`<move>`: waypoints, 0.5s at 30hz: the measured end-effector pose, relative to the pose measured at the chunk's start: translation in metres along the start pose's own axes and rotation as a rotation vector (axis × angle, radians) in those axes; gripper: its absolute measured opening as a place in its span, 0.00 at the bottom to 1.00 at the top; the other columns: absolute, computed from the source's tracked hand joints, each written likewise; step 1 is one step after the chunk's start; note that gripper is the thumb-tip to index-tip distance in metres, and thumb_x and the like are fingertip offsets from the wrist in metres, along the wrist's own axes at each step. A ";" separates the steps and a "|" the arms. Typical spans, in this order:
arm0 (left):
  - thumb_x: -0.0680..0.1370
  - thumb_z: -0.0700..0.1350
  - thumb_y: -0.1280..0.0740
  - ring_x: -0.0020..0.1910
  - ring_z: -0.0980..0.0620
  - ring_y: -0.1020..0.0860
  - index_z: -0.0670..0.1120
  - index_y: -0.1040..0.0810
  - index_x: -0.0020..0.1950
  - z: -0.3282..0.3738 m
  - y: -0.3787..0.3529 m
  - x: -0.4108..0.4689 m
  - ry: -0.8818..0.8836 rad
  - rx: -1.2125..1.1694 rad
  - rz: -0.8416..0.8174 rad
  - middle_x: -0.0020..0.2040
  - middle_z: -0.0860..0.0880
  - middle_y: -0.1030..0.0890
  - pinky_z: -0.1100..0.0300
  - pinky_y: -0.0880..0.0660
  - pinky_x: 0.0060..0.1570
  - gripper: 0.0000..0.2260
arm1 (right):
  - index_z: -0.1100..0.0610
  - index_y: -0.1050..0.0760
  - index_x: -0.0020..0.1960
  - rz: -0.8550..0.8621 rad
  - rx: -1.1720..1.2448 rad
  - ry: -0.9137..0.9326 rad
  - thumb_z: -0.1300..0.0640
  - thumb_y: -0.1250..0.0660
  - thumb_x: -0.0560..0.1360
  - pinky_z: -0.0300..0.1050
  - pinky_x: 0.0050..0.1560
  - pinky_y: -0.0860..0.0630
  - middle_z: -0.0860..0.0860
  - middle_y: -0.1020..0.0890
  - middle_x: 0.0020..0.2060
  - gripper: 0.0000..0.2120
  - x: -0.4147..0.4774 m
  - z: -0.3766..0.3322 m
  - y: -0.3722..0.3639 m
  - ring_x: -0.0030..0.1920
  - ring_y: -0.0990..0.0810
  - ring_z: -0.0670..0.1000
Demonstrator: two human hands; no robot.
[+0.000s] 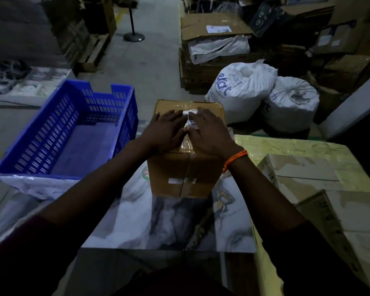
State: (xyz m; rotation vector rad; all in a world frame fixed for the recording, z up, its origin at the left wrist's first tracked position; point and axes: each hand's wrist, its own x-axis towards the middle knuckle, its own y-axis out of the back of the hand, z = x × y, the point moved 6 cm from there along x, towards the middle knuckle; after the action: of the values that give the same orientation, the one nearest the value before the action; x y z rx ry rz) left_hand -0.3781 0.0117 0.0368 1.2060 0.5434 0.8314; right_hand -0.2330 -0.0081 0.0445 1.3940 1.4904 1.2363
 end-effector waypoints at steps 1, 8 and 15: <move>0.84 0.61 0.54 0.83 0.45 0.49 0.50 0.46 0.84 -0.002 -0.001 0.004 0.004 0.027 -0.022 0.84 0.45 0.45 0.39 0.53 0.79 0.30 | 0.53 0.37 0.80 -0.025 -0.015 -0.005 0.39 0.51 0.79 0.61 0.78 0.42 0.57 0.37 0.80 0.34 0.005 0.001 -0.002 0.80 0.41 0.59; 0.81 0.61 0.57 0.82 0.46 0.47 0.50 0.46 0.84 -0.002 -0.007 0.006 0.027 0.062 -0.036 0.83 0.46 0.44 0.43 0.52 0.78 0.32 | 0.50 0.38 0.81 -0.071 -0.018 -0.038 0.39 0.52 0.78 0.60 0.79 0.45 0.55 0.37 0.81 0.34 0.005 0.007 -0.010 0.81 0.41 0.57; 0.81 0.62 0.58 0.83 0.47 0.49 0.51 0.48 0.84 0.003 -0.004 -0.005 0.025 0.058 -0.024 0.84 0.47 0.46 0.44 0.54 0.79 0.32 | 0.50 0.40 0.82 -0.057 -0.007 -0.012 0.38 0.51 0.80 0.59 0.80 0.46 0.55 0.38 0.81 0.34 -0.005 0.003 -0.005 0.81 0.42 0.57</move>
State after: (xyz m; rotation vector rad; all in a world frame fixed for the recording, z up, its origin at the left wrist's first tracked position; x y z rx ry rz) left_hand -0.3777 0.0059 0.0332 1.2412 0.6050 0.8165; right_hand -0.2313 -0.0124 0.0382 1.3429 1.5058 1.1950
